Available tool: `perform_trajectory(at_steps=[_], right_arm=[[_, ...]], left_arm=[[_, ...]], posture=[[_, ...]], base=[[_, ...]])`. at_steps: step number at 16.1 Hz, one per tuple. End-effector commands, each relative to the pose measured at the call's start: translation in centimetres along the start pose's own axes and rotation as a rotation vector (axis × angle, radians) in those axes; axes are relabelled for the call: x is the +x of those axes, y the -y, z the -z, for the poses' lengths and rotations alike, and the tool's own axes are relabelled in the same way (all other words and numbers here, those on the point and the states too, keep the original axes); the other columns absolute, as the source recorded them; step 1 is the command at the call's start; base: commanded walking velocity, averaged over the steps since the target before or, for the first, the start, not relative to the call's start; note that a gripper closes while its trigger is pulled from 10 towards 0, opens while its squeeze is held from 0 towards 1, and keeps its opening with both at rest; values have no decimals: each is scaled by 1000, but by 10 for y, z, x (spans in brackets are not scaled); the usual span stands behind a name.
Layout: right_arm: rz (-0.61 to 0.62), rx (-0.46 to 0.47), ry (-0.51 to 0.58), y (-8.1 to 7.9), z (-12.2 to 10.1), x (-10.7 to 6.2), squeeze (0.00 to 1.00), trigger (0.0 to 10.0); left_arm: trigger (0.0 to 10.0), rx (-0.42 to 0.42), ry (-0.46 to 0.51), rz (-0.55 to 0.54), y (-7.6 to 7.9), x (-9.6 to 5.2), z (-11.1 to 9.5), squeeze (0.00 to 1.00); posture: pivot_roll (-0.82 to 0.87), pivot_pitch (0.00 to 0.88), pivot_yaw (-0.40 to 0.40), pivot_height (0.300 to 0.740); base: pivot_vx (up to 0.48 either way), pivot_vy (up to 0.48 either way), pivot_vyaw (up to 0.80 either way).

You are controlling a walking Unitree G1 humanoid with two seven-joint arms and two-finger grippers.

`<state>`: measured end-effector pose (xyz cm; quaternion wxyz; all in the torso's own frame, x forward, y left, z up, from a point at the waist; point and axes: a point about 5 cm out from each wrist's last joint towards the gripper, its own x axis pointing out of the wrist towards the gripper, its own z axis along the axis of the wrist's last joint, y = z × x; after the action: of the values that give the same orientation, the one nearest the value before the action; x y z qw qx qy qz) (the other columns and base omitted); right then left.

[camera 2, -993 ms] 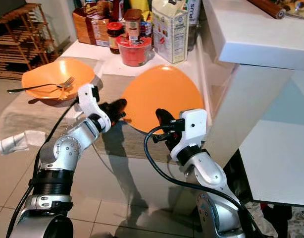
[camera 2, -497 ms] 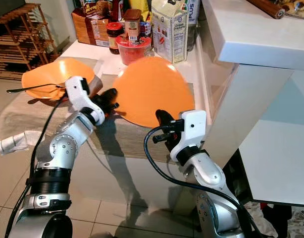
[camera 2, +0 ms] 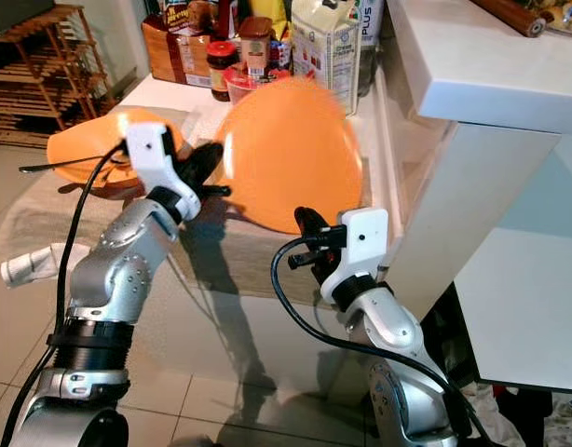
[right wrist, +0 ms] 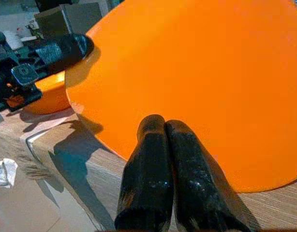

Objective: Setting the table

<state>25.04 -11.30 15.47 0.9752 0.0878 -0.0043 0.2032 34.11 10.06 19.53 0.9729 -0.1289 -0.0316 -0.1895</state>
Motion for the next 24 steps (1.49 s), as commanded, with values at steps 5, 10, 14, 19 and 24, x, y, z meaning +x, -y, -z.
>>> perform_trajectory(at_steps=[5,10,14,19,24], right_arm=[[25,-6,0,4,4,0,0,10000],[26,-10,0,5,6,0,0,10000],[42,3,-13,7,12,-1,0,10000],[46,15,-20,6,16,-1,0,10000],[47,20,-24,6,17,-1,0,10000]], left_arm=[[0,52,69,-50,-6,2,-16,0],[0,84,60,-39,-7,2,-14,0],[0,149,91,25,1,-1,-12,0],[0,173,91,21,0,-1,-9,0],[0,189,81,18,-2,-1,-7,0]], posture=[[40,0,9,740],[40,0,8,740],[40,0,6,740],[44,0,2,740],[43,0,1,740]], base=[[0,0,0],[0,0,0],[0,0,0],[-129,0,0],[-387,0,0]])
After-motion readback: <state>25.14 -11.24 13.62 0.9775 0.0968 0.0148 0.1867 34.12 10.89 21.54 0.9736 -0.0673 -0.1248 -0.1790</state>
